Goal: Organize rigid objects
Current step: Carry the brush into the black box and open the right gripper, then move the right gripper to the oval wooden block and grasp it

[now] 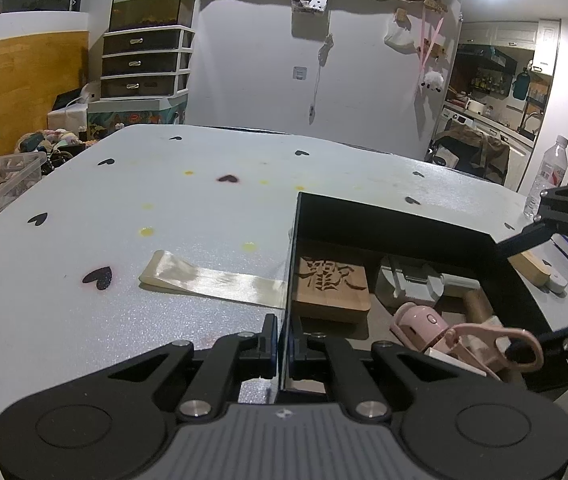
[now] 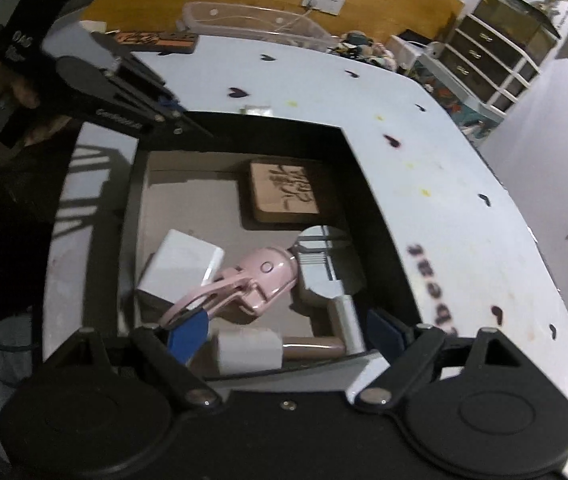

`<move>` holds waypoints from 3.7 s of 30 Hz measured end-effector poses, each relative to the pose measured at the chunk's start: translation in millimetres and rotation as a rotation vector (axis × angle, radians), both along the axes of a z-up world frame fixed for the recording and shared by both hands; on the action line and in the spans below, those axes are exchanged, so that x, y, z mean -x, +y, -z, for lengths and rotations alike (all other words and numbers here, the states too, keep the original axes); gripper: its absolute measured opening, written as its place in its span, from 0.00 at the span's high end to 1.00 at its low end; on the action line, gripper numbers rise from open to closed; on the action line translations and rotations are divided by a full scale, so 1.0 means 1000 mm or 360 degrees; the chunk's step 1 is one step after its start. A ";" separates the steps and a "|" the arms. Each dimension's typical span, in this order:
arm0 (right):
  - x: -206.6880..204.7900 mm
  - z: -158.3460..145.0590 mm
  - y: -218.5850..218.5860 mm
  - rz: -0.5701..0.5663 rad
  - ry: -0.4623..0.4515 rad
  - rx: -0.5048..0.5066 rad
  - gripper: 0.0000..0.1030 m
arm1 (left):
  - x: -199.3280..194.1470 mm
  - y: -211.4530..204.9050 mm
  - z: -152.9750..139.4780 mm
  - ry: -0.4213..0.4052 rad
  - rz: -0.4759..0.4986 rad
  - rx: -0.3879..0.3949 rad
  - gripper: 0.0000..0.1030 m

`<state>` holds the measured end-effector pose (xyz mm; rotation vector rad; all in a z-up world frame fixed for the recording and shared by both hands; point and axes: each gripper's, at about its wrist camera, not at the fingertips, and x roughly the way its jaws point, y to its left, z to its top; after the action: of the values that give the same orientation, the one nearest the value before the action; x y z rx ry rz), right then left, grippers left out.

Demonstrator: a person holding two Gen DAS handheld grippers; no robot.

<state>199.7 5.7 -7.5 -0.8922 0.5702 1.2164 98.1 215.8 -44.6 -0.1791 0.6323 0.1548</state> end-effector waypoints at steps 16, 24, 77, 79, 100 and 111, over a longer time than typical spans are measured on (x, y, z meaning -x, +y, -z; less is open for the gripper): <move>0.002 -0.011 -0.014 0.0046 0.0092 -0.0068 0.22 | 0.000 0.000 0.000 0.0000 -0.0001 -0.0003 0.95; 0.006 -0.017 -0.020 0.0059 0.0102 -0.0105 0.22 | 0.000 0.000 0.000 0.0001 -0.0001 -0.0003 0.95; -0.071 0.046 -0.145 0.1455 0.0534 -0.0923 0.00 | 0.001 -0.002 -0.002 0.0026 -0.0032 -0.0039 0.96; -0.081 0.056 -0.139 0.1463 0.0586 -0.0925 0.00 | 0.001 -0.002 -0.002 0.0026 -0.0031 -0.0038 0.95; -0.152 0.075 -0.133 0.1835 0.0406 -0.0878 0.01 | -0.006 -0.003 0.004 0.0042 -0.0025 -0.0028 0.95; -0.190 0.079 -0.103 0.1936 0.0192 -0.0675 0.05 | -0.006 -0.003 0.006 0.0047 -0.0016 -0.0026 0.95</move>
<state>389.8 -97.1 -86.8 -0.0134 0.7410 0.2363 104.0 212.3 -50.2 -0.1646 0.6594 0.1723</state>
